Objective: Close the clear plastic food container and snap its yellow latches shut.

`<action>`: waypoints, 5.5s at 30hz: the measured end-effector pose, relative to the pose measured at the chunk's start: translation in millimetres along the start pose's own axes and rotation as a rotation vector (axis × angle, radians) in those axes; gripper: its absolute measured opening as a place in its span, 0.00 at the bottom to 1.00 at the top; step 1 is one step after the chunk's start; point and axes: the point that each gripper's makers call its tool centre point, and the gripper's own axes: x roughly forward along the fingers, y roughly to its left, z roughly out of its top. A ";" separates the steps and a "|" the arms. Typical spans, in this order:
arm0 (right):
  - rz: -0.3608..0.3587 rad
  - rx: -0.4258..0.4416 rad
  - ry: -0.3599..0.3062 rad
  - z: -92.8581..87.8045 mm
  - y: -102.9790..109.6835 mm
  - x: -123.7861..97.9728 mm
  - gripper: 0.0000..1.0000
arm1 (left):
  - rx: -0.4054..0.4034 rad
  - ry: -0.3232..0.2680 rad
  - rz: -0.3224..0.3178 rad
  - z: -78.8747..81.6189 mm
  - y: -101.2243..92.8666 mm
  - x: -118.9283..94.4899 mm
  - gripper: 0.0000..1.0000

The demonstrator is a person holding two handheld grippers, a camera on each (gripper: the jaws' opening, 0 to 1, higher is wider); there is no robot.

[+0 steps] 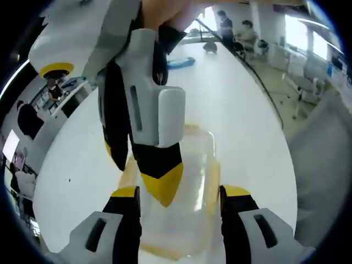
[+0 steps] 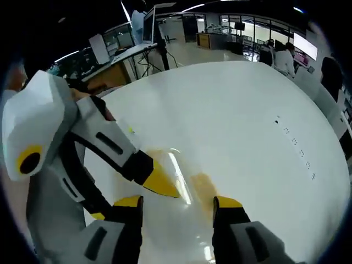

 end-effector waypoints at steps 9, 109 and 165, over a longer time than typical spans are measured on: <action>0.048 -0.051 0.067 -3.3 2.3 4.0 0.49 | -0.011 -0.011 0.025 1.2 1.1 2.8 0.58; 0.032 -0.004 0.064 -5.9 1.6 8.1 0.64 | -0.003 -0.085 0.053 4.7 -2.8 6.8 0.62; -0.129 0.290 -0.102 -60.7 2.2 -28.6 0.61 | -0.297 -0.054 0.143 -53.4 21.9 -40.1 0.63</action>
